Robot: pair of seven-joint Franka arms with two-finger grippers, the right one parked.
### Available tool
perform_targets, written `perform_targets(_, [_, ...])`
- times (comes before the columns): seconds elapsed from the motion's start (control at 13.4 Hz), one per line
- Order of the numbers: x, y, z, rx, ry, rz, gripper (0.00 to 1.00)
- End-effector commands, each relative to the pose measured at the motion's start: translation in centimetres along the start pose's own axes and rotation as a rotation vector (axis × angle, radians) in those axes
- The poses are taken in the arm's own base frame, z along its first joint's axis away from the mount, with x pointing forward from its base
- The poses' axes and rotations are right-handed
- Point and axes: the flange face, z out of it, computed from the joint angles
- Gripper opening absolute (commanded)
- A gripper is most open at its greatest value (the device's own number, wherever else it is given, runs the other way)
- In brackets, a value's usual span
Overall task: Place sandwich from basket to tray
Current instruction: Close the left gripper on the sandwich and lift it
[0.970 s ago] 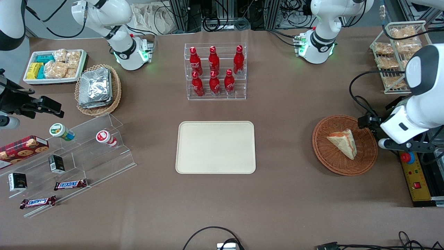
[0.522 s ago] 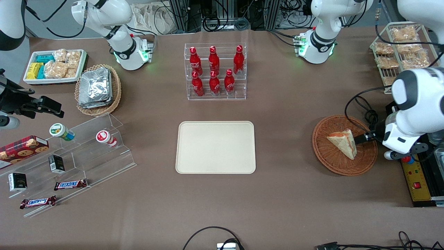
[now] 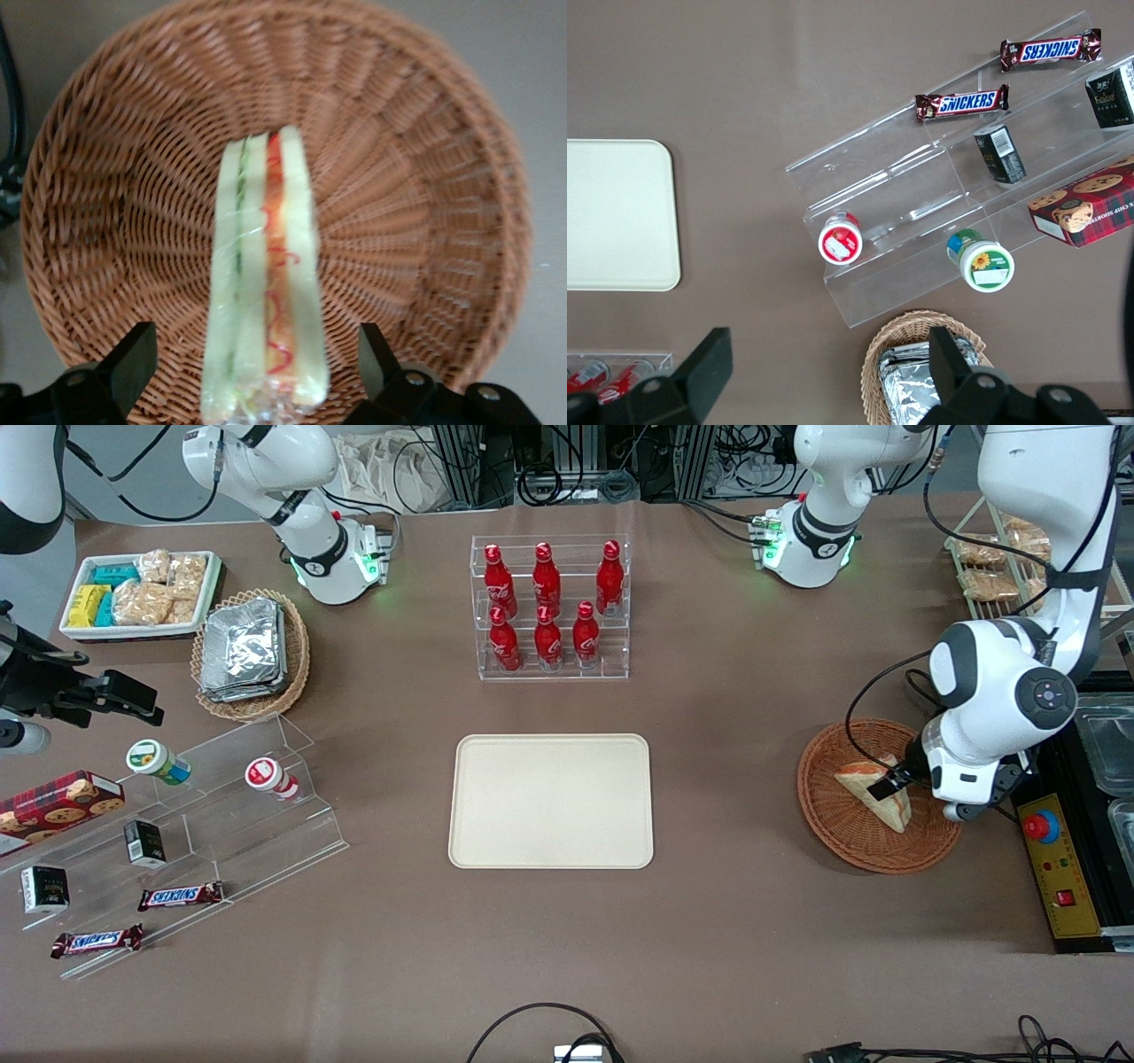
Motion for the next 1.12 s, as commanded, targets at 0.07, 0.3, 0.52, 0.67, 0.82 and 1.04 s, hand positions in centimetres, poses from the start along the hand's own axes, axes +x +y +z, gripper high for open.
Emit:
perform_targets(0.07, [0.4,0.1,2.0,-0.008,-0.004,-0.079,0.96])
perform_targets(0.3, [1.0,0.5,1.7,-0.023,0.015,-0.111,0.0])
perform_targets(0.52, [2.1,1.6,-0.2,-0.036,0.046,-0.11,0.0])
perform_targets(0.67, [2.2,2.2,-2.0,-0.015,0.029,-0.091,0.0])
perform_targets(0.82, [1.7,4.6,-5.5,0.041,-0.013,-0.032,0.0])
perform_targets(1.04, [0.4,9.3,-11.6,0.123,-0.006,0.087,0.0])
